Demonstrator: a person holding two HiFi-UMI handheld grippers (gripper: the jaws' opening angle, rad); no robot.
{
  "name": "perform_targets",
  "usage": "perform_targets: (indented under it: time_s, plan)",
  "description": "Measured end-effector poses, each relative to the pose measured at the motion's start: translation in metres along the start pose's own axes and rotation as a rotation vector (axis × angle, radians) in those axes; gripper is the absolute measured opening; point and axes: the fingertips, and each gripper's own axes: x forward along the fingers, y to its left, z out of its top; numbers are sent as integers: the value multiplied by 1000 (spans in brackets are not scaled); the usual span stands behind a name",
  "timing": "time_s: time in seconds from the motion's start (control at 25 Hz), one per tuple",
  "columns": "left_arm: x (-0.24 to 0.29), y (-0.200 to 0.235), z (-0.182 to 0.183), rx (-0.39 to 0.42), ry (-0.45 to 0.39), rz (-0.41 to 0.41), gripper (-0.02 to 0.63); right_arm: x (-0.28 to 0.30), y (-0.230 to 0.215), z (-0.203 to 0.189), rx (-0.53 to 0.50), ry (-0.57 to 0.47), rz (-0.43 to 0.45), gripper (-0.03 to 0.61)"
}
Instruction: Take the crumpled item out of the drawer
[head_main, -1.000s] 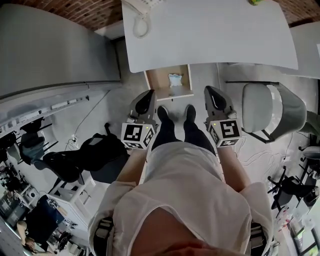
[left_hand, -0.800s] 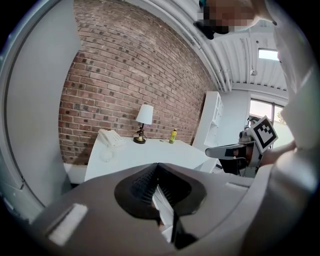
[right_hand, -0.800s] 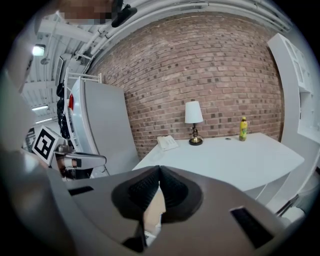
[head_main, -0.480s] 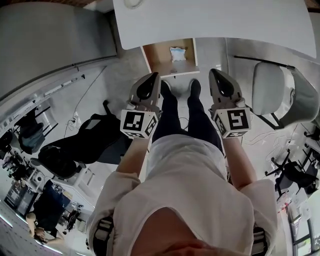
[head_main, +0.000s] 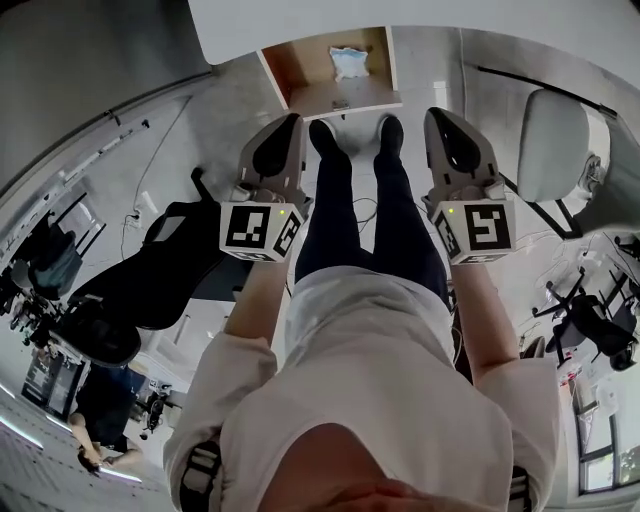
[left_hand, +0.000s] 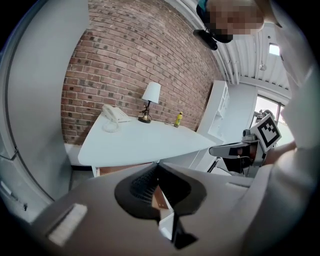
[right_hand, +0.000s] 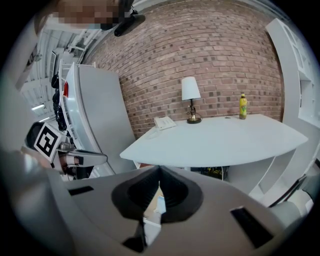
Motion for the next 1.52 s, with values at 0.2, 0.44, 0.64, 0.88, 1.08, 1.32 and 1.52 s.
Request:
perform_targets:
  time_s: [0.2,0.44,0.64,0.88,1.08,1.32,1.52]
  plan:
    - [13,7,-27,-11,30,3,8,18,-2,-27,-6,33,12,8]
    - [26,20,-49,-26,49,35,8,40,-2,-54,0,58,10,8]
    - [33,31,-71,-49,66,67,8,55,-4,-70,7,62,9,8]
    - [46,29,-95,-53,108,33,8,68,-6,-93,26,89,11,8]
    - [55,33,-109,-64,123,42,8,73,-9,-108,45,97,12,8]
    - [63,32,-114,-56,137,27,8,77,-10,-115,59,93,13,8]
    - [72,22,-115,-36,144,-26,10,77,-14,-114,65,86,9,8]
